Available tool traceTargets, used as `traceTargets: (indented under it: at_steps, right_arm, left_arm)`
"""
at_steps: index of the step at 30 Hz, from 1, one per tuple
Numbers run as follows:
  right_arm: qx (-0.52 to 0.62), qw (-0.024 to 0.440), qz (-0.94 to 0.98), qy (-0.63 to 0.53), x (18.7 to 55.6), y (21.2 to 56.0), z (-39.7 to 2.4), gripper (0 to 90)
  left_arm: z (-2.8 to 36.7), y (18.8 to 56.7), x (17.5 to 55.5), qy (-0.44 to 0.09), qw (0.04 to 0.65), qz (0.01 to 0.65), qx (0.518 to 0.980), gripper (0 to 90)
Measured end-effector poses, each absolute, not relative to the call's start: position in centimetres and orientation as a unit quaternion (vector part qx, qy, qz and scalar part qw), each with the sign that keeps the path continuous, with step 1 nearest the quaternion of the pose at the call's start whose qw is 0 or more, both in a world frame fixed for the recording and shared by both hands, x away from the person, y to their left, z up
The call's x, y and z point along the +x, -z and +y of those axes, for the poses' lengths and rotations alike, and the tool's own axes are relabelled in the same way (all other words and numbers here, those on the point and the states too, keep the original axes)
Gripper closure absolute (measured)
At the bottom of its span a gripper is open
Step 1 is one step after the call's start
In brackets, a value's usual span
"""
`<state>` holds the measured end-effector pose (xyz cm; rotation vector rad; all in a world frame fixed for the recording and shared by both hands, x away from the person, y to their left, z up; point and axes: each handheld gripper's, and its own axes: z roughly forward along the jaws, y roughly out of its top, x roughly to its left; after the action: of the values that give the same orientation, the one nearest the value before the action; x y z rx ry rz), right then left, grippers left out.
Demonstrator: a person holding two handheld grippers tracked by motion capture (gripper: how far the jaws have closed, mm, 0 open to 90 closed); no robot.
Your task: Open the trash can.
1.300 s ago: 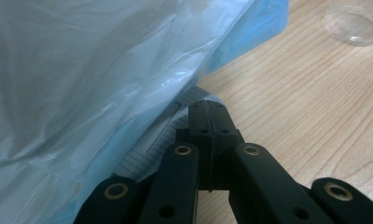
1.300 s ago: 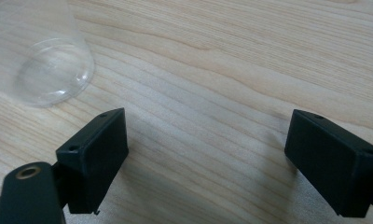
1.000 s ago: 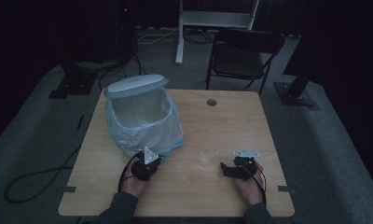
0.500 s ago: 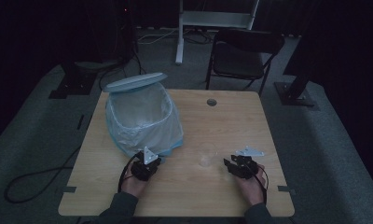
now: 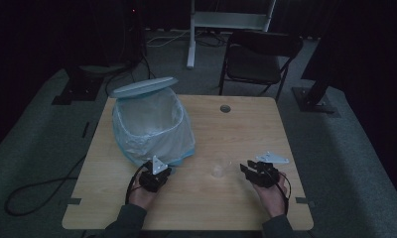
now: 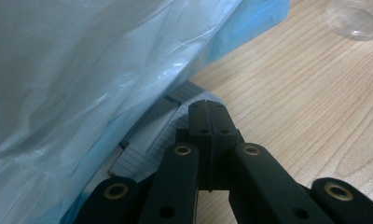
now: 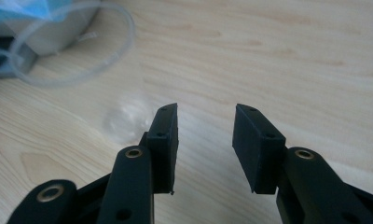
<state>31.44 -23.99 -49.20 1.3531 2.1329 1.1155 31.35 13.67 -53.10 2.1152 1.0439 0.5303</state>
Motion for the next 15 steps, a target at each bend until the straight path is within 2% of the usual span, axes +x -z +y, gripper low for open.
traceTargets:
  at_steps: [15]
  right_arm:
    - [0.466,0.19,0.765,-0.401,32.04,48.3,-22.9,59.0]
  left_arm:
    - [13.71,53.11,31.42,-0.203,0.356,0.404,0.818,90.0]
